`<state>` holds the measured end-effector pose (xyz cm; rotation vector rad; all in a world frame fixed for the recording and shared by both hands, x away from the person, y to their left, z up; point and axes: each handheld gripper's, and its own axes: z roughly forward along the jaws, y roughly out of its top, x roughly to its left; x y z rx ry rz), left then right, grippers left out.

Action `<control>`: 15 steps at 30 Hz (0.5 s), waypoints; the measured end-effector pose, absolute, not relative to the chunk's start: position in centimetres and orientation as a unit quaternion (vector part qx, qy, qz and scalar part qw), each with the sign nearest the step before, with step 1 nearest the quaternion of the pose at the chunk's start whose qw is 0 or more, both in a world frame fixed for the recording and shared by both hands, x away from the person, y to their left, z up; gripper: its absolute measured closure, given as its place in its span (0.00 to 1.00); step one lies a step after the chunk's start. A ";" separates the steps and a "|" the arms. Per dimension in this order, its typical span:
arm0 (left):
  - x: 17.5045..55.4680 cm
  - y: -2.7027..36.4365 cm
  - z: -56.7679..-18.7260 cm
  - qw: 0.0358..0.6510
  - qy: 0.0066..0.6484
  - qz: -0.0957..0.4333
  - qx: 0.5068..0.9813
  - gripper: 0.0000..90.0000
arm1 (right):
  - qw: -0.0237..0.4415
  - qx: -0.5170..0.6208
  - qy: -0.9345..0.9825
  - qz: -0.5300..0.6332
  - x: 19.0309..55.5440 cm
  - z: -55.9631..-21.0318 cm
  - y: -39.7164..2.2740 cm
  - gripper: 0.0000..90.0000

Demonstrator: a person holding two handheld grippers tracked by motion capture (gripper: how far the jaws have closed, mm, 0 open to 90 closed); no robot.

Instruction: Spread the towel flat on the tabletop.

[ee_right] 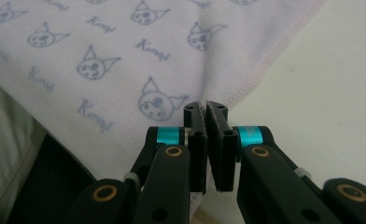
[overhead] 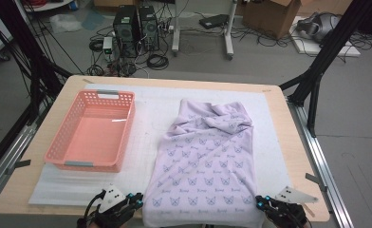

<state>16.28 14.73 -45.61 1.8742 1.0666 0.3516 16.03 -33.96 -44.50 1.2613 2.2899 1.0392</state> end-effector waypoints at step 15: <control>22.5 10.8 -45.3 0.461 0.438 0.142 0.759 0.58 | 0.219 0.476 0.767 0.370 16.8 -43.5 -35.4 0.69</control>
